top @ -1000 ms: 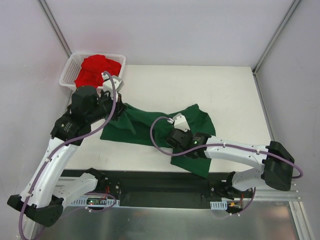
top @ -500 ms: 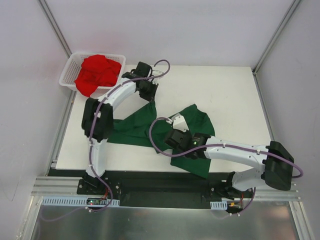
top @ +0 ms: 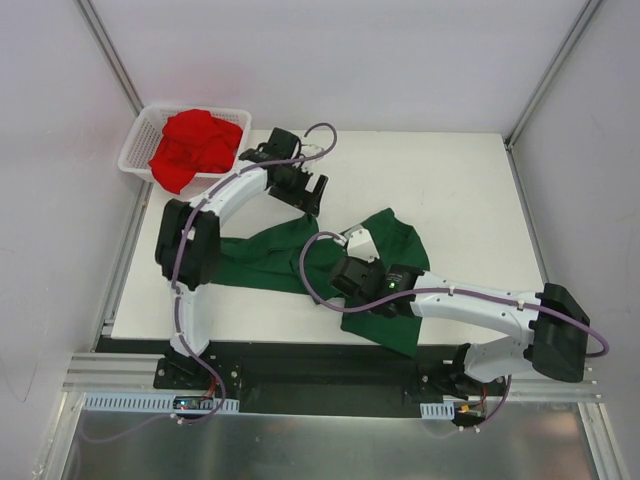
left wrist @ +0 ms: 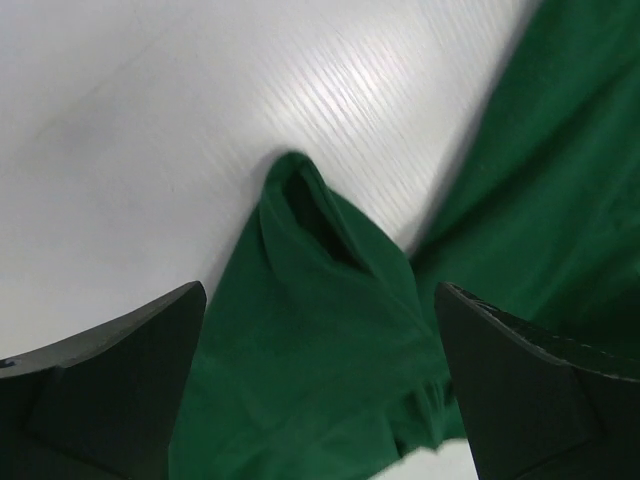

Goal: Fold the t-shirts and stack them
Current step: Flatten out the tshirt

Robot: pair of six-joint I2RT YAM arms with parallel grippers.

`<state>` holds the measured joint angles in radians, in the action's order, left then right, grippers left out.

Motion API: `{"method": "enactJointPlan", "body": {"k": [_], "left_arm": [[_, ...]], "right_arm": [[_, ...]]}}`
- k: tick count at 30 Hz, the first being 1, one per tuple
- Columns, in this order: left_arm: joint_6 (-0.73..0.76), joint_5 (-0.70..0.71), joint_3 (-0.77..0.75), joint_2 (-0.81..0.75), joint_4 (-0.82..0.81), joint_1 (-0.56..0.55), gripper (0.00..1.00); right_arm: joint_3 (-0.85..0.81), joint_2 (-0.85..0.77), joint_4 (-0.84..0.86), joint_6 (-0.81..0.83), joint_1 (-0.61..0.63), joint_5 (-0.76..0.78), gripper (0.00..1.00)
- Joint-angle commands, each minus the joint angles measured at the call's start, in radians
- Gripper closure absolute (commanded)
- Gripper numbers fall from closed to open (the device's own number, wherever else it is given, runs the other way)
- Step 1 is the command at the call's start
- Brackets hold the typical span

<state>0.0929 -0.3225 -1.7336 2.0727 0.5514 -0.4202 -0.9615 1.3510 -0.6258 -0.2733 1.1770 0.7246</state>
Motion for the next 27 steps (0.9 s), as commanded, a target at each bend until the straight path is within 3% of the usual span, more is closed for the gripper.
{"method": "enactJointPlan", "body": {"k": [1, 5, 11, 18, 27], "left_arm": [[-0.007, -0.027, 0.117, -0.252, -0.016, -0.012, 0.01], [-0.013, -0.01, 0.274, -0.413, -0.042, -0.031, 0.03], [-0.005, 0.126, 0.402, -0.445, -0.076, -0.097, 0.23], [-0.041, 0.23, 0.537, -0.441, -0.197, -0.13, 0.25], [-0.054, 0.198, 0.523, -0.408, -0.258, -0.147, 0.24]], "right_arm": [[-0.022, 0.014, 0.012, -0.023, 0.007, -0.002, 0.99], [-0.011, 0.01, 0.02, -0.03, 0.007, -0.005, 0.99], [-0.013, 0.007, 0.017, -0.029, 0.007, -0.004, 0.99], [-0.006, -0.01, 0.017, -0.032, 0.007, -0.004, 0.99], [0.006, -0.02, 0.011, -0.04, 0.009, 0.003, 0.99]]}}
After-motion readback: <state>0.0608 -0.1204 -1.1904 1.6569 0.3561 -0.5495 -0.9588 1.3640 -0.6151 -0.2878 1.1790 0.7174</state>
